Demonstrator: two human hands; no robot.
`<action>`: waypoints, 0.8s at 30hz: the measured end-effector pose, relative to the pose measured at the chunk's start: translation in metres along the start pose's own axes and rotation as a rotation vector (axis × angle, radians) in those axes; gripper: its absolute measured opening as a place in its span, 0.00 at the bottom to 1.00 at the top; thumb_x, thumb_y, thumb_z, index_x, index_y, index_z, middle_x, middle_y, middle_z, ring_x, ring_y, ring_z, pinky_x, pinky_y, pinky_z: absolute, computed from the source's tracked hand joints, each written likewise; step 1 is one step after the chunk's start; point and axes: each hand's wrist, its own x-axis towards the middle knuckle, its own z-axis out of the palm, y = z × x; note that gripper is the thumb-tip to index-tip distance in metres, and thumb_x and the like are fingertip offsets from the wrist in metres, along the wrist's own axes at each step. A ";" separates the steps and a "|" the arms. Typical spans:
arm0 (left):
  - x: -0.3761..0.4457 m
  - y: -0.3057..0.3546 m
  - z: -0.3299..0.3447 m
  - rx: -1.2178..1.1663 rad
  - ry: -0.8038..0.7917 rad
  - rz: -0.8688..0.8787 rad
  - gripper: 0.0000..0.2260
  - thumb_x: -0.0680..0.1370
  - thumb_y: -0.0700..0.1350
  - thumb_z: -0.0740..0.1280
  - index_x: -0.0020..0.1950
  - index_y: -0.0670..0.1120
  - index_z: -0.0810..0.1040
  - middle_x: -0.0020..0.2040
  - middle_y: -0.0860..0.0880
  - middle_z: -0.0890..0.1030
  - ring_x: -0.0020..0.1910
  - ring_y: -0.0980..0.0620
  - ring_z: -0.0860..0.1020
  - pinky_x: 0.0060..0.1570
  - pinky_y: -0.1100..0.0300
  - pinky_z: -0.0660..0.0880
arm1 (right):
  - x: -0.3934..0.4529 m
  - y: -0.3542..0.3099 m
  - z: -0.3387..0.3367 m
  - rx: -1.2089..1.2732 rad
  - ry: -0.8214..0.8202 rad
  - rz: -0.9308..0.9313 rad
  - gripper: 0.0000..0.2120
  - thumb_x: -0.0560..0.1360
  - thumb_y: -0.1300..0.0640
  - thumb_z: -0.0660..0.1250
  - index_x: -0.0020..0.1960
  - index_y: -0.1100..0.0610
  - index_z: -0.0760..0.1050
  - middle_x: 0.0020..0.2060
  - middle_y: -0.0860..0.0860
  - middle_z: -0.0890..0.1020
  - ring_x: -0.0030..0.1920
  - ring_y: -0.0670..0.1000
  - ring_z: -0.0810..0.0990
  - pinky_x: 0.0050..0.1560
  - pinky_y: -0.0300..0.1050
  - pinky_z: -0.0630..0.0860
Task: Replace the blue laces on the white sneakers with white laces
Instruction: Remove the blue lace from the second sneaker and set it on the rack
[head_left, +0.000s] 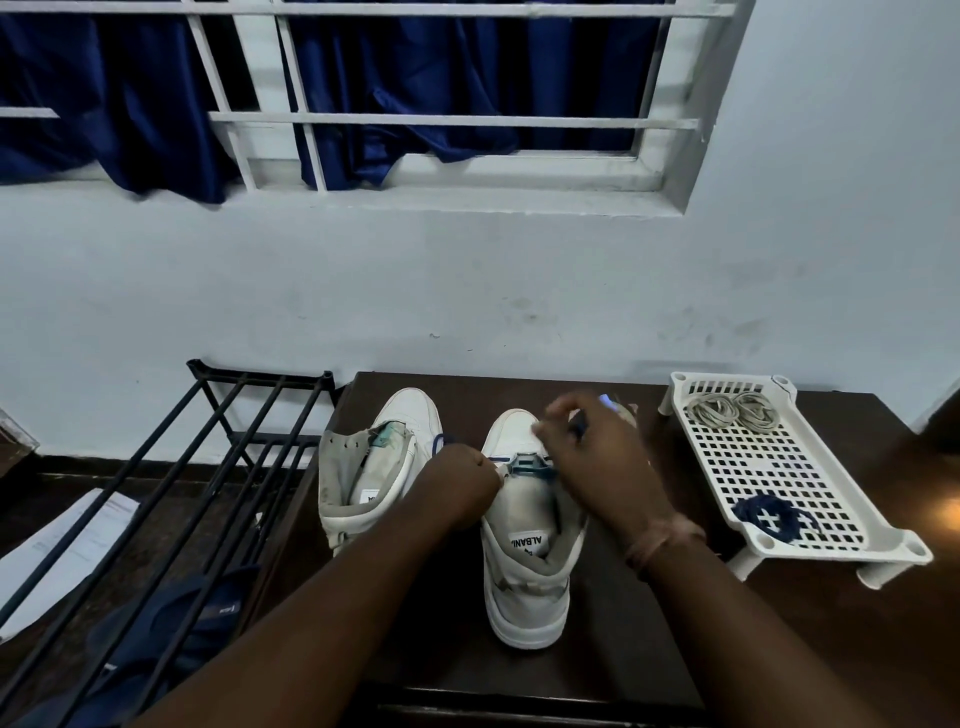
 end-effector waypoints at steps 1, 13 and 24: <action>-0.001 0.001 0.000 0.008 -0.003 0.000 0.13 0.81 0.44 0.62 0.55 0.37 0.83 0.54 0.38 0.84 0.56 0.38 0.81 0.51 0.53 0.77 | -0.001 0.005 0.005 -0.191 -0.085 -0.081 0.09 0.74 0.53 0.72 0.53 0.53 0.79 0.43 0.46 0.77 0.43 0.46 0.77 0.47 0.43 0.74; -0.002 -0.002 0.002 0.008 -0.024 -0.050 0.12 0.79 0.43 0.64 0.55 0.38 0.83 0.54 0.39 0.84 0.56 0.39 0.81 0.43 0.58 0.71 | 0.013 0.006 0.000 0.224 -0.062 0.343 0.09 0.76 0.54 0.60 0.41 0.56 0.77 0.38 0.54 0.80 0.40 0.55 0.78 0.44 0.50 0.75; -0.011 -0.004 -0.009 0.002 0.062 0.029 0.16 0.64 0.49 0.62 0.48 0.54 0.83 0.49 0.52 0.85 0.52 0.50 0.81 0.55 0.56 0.77 | 0.001 0.035 0.007 -0.144 -0.345 0.420 0.07 0.75 0.62 0.69 0.41 0.64 0.82 0.34 0.55 0.82 0.37 0.50 0.77 0.42 0.45 0.76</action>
